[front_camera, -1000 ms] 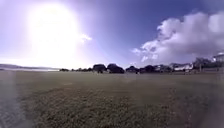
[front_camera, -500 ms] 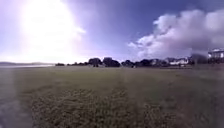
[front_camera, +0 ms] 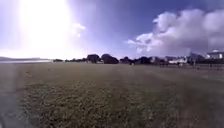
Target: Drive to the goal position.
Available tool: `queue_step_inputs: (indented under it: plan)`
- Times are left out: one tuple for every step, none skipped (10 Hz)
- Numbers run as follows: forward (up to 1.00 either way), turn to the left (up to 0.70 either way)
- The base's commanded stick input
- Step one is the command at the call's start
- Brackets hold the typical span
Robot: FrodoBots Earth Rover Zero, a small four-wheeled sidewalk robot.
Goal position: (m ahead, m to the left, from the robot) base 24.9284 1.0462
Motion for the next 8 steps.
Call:
queue_step_inputs:
  plan:
    - [0.7,0.01]
    - [0.7,0.01]
    - [0.7,0.01]
    - [0.7,0.01]
    - [0.7,0.01]
    - [0.7,0.01]
    - [0.7,0.01]
    - [0.7,0.01]
